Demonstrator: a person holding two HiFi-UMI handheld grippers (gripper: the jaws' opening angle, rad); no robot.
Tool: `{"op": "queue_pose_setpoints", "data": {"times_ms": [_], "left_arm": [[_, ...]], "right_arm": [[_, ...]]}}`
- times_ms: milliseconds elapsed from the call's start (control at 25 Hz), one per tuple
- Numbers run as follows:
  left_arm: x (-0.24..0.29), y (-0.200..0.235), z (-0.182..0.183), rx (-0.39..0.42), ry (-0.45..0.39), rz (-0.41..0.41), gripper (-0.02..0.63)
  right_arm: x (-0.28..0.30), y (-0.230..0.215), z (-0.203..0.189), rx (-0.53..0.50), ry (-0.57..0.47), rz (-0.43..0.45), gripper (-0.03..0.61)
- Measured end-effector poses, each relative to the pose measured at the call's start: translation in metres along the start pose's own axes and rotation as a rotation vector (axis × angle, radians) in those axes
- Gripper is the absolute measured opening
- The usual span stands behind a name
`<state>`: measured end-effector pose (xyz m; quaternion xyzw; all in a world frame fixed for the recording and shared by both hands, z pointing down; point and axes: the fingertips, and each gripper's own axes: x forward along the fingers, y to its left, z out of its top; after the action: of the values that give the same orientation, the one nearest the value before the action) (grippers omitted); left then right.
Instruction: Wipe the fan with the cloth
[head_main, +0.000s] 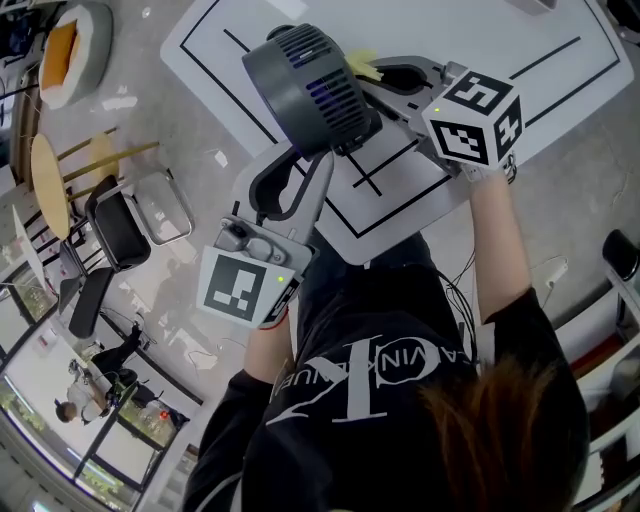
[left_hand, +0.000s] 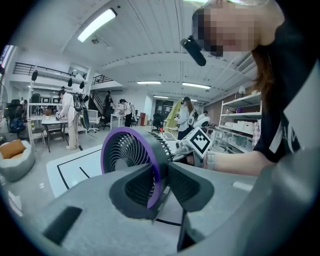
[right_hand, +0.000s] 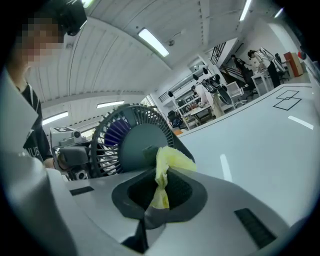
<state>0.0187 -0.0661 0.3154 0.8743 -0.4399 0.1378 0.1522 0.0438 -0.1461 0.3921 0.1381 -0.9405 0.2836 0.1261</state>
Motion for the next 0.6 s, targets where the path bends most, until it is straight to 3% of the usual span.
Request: {"op": "queue_pose_setpoints", "data": {"times_ms": [200, 440, 600], "left_arm": [[-0.001, 0.001, -0.002, 0.001, -0.016, 0.004, 0.102], [-0.003, 0.006, -0.002, 0.007, -0.022, -0.001, 0.102], [-0.002, 0.003, -0.003, 0.009, -0.021, -0.001, 0.103]], "right_arm": [[-0.012, 0.014, 0.003, -0.037, -0.021, 0.031, 0.028], [-0.022, 0.028, 0.013, -0.202, -0.016, 0.007, 0.028], [-0.031, 0.034, 0.012, -0.209, -0.014, 0.003, 0.028]]}}
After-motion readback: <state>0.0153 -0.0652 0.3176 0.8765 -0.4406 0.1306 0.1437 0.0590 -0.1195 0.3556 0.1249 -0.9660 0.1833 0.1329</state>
